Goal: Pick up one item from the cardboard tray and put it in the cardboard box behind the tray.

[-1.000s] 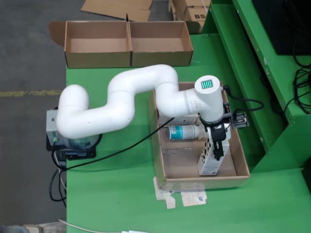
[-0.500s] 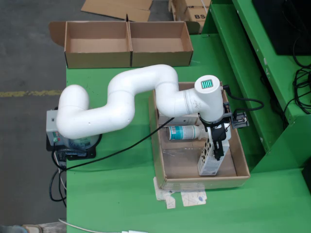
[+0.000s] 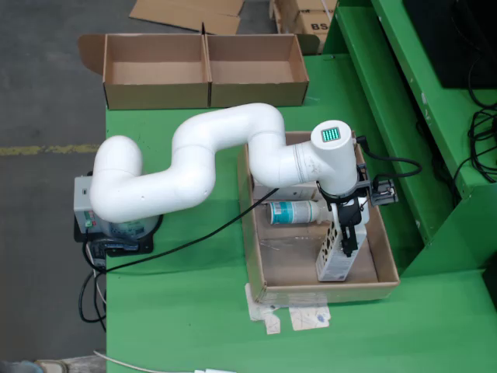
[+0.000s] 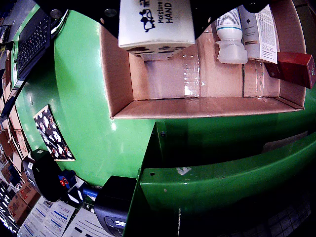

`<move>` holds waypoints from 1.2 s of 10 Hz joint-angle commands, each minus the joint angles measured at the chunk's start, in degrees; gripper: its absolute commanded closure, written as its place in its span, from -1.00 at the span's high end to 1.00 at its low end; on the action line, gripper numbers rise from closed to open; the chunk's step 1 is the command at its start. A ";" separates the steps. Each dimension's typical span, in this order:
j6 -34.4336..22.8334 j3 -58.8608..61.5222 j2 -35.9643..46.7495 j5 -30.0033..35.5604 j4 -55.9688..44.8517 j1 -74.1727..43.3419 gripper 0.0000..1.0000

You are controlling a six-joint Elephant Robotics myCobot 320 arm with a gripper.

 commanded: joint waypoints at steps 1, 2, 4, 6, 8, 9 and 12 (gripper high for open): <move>0.33 1.23 1.38 0.35 0.49 0.36 -1.00; 0.33 1.23 1.38 0.35 0.49 0.36 -1.00; 0.33 1.23 1.38 0.35 0.49 0.36 -1.00; 0.85 1.23 3.26 1.62 -1.66 -0.01 -1.00; 1.14 1.23 7.65 2.59 -7.61 0.31 -1.00; 1.06 1.23 9.86 3.26 -11.02 0.65 -1.00; 1.57 1.23 16.27 3.92 -16.55 3.71 -1.00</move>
